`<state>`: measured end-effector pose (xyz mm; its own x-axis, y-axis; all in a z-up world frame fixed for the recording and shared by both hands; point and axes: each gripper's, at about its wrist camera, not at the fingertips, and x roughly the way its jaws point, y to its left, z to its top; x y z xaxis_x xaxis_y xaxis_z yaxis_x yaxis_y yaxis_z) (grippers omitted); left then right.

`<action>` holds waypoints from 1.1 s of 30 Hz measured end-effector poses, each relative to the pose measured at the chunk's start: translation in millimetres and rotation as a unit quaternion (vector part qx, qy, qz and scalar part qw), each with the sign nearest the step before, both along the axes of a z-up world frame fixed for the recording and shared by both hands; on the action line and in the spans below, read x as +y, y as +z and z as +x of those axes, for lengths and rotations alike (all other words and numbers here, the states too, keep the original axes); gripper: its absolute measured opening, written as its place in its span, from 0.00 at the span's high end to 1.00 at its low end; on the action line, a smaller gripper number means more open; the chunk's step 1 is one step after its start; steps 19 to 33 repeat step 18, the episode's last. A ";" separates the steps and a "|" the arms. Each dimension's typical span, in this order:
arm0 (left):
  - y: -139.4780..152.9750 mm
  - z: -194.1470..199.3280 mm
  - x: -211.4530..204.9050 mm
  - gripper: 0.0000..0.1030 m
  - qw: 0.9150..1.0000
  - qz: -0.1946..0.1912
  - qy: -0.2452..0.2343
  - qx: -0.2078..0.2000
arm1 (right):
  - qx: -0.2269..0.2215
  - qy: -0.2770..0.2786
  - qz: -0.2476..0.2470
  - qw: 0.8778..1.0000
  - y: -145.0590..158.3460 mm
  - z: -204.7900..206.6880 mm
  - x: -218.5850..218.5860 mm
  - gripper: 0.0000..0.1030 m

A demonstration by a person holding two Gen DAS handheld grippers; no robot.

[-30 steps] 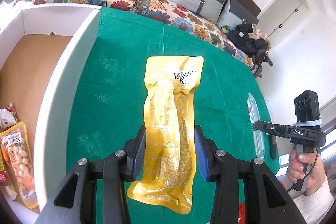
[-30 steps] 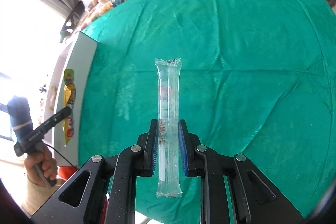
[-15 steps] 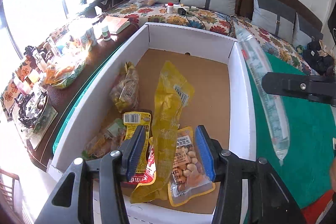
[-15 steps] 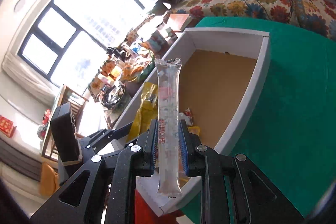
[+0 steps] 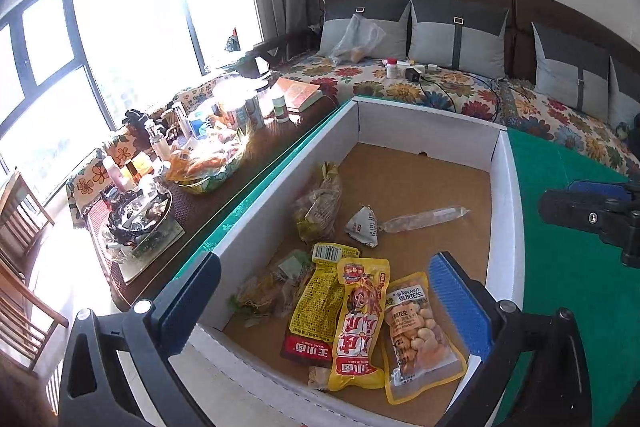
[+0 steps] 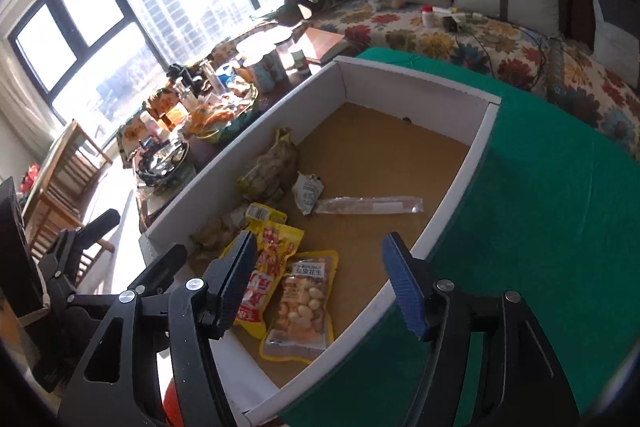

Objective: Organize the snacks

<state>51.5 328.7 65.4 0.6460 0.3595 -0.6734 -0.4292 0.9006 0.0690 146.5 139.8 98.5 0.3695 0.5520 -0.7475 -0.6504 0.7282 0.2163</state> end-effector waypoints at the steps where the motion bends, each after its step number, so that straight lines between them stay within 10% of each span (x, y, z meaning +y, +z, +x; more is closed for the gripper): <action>1: -1.4 0.6 1.5 0.00 1.000 -0.006 0.005 0.010 | -0.007 0.002 -0.004 1.000 3.1 -3.8 -1.0 0.33; 33: -10.6 -14.2 14.2 0.00 0.998 -0.043 0.041 0.011 | -0.023 0.026 -0.046 0.998 -13.7 -24.1 17.9 0.33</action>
